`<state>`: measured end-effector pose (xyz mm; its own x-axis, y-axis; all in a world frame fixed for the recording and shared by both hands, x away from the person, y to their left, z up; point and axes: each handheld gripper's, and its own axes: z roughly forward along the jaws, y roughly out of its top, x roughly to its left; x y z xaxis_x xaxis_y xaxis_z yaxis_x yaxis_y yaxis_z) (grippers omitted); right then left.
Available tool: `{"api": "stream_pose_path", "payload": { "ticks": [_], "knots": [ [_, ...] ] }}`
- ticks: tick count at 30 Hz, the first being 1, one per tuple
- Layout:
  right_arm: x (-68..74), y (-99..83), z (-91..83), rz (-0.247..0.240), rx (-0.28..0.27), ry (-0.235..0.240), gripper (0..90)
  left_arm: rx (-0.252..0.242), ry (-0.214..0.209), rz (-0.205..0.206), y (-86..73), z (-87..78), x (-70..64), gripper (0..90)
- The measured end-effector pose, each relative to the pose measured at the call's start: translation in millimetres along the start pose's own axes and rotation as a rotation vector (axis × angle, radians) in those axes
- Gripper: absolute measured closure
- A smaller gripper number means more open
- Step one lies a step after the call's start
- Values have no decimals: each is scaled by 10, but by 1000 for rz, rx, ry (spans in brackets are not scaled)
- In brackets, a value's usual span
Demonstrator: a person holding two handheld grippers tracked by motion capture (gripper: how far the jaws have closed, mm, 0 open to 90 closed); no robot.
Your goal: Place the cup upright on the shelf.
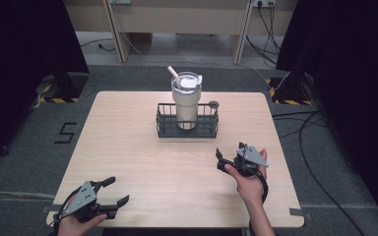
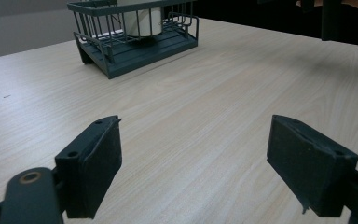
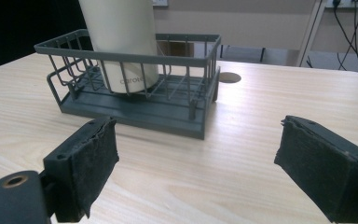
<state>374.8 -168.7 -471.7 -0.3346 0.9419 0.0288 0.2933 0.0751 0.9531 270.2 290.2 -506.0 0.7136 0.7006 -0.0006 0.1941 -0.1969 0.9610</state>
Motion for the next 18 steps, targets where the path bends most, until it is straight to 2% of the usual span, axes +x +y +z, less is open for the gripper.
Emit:
{"api": "stream_pose_path", "payload": {
  "ticks": [18],
  "knots": [
    [-107,-204,-221,22,27,-33,130,2,4,0,-1,1,2,171]
  ]
}}
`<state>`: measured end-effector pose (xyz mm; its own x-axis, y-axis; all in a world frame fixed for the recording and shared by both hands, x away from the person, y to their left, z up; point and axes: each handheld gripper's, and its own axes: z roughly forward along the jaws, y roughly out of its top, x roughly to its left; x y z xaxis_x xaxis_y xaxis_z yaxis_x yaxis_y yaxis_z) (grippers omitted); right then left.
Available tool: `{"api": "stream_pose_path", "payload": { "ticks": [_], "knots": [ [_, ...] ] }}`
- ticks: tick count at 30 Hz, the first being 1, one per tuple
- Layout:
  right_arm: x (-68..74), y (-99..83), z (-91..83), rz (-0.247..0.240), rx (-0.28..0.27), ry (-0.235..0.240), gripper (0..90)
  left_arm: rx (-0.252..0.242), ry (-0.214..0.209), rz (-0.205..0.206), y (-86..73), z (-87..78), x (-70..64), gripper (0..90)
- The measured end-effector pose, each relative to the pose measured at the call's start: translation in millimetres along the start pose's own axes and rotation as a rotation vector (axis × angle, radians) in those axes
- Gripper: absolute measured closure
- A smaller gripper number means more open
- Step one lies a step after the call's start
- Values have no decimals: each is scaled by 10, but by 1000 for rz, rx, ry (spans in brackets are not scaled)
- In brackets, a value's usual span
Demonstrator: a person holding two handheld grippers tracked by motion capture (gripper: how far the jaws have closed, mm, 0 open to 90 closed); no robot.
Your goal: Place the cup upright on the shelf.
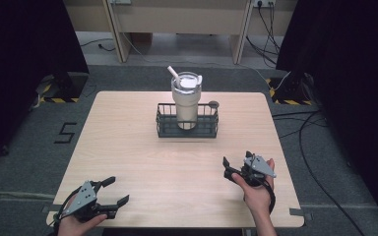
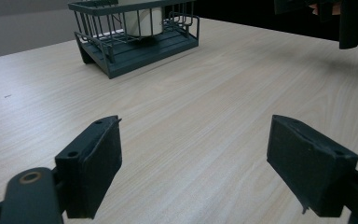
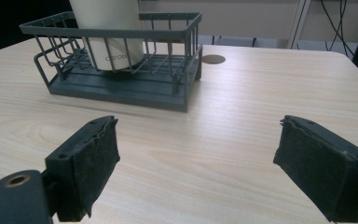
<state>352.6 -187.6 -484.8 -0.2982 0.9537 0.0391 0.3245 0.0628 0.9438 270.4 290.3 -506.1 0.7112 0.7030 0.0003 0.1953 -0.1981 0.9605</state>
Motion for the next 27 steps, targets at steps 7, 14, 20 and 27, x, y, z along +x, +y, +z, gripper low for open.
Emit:
{"api": "stream_pose_path", "payload": {
  "ticks": [7,14,20,27],
  "knots": [
    [-30,-62,-56,2,4,-5,132,0,1,0,0,1,1,171],
    [-66,-138,-106,13,7,-13,135,1,2,-1,-1,1,3,171],
    [-96,-194,-139,17,7,-20,138,3,2,0,-2,3,3,172],
    [-106,-221,-151,26,1,-21,138,2,3,-1,-3,3,5,172]
  ]
}}
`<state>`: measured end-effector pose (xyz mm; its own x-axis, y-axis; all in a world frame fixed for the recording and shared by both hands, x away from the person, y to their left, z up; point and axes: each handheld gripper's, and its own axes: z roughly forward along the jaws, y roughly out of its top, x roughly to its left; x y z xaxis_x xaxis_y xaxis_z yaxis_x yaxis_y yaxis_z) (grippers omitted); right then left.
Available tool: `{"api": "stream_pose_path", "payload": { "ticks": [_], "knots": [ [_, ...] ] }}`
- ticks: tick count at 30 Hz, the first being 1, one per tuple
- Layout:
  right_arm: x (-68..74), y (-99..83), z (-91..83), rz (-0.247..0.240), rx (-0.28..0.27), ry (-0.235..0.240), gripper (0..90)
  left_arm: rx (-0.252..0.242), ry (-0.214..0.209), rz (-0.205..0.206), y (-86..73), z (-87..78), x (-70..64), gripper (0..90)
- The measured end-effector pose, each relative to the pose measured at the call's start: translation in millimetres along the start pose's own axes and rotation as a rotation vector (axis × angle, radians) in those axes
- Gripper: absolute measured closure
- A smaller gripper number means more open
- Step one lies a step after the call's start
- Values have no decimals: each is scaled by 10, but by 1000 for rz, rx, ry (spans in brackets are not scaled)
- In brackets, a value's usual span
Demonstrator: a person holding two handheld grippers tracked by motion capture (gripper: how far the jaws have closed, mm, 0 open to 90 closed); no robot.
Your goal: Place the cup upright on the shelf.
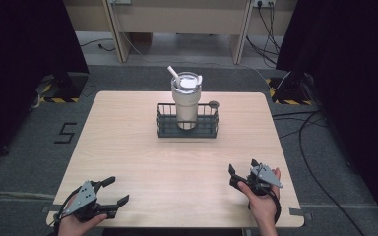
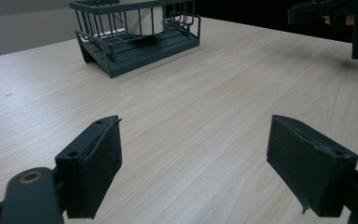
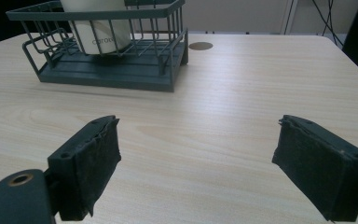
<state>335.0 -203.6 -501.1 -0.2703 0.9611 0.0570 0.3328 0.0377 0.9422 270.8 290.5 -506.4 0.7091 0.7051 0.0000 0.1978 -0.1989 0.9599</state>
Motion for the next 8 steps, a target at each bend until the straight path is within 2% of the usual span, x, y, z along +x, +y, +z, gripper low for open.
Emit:
{"api": "stream_pose_path", "payload": {
  "ticks": [6,8],
  "knots": [
    [16,8,4,2,-2,9,138,-1,-1,-1,4,4,2,172],
    [34,30,2,7,-9,29,135,-2,-2,-1,6,9,1,173]
  ]
}}
